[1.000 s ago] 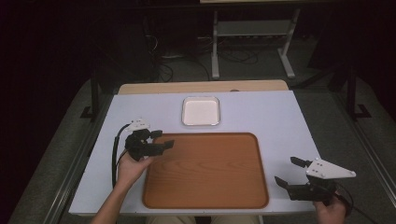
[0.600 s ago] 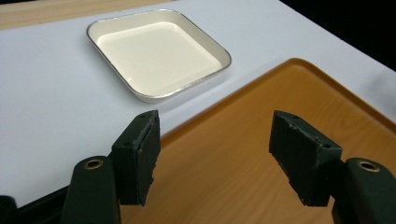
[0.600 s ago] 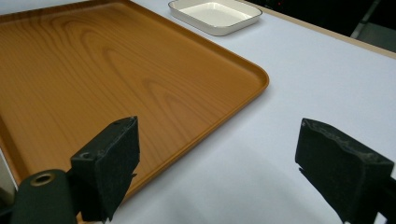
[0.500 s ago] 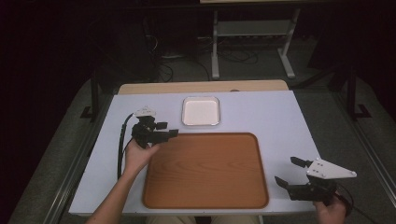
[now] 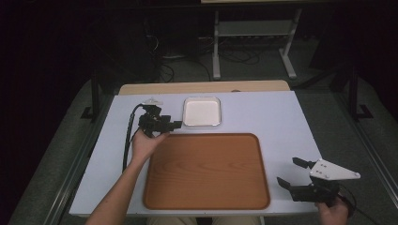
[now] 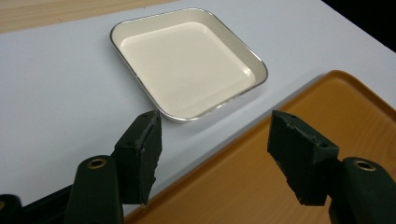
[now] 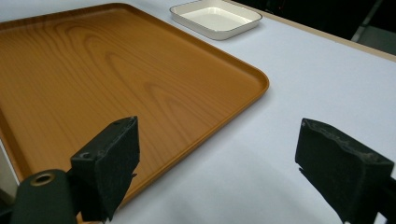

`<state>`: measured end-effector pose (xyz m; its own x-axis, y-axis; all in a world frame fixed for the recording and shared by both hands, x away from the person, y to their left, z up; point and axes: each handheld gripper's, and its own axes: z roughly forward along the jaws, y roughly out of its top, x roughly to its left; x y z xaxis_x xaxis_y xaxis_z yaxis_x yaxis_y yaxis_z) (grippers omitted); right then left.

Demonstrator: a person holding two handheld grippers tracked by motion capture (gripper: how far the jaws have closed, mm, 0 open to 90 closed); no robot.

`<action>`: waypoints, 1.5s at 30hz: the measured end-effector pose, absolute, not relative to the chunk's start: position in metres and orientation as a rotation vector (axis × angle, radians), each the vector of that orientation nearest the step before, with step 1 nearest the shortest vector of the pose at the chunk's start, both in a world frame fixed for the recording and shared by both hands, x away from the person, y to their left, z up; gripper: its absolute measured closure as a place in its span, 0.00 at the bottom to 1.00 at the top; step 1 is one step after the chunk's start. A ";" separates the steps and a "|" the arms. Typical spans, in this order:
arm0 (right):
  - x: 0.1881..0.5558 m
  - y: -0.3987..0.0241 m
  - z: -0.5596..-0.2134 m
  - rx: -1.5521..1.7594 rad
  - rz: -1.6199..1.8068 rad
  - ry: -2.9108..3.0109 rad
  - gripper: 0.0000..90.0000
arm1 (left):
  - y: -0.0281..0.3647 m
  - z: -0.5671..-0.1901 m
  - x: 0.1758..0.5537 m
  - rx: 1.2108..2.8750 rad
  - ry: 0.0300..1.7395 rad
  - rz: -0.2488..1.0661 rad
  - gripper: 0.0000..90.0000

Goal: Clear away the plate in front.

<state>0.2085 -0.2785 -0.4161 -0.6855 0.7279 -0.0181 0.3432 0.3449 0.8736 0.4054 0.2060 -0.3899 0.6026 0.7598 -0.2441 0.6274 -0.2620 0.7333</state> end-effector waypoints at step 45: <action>0.208 -0.281 -0.416 0.925 1.318 2.205 0.14 | 0.169 -0.436 0.494 2.037 1.499 0.122 0.72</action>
<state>0.2084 -0.2812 -0.4163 -0.6965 0.7175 -0.0100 0.3310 0.3336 0.8827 0.4938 0.1690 -0.4363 0.3578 0.8943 -0.2688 0.8393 -0.1818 0.5124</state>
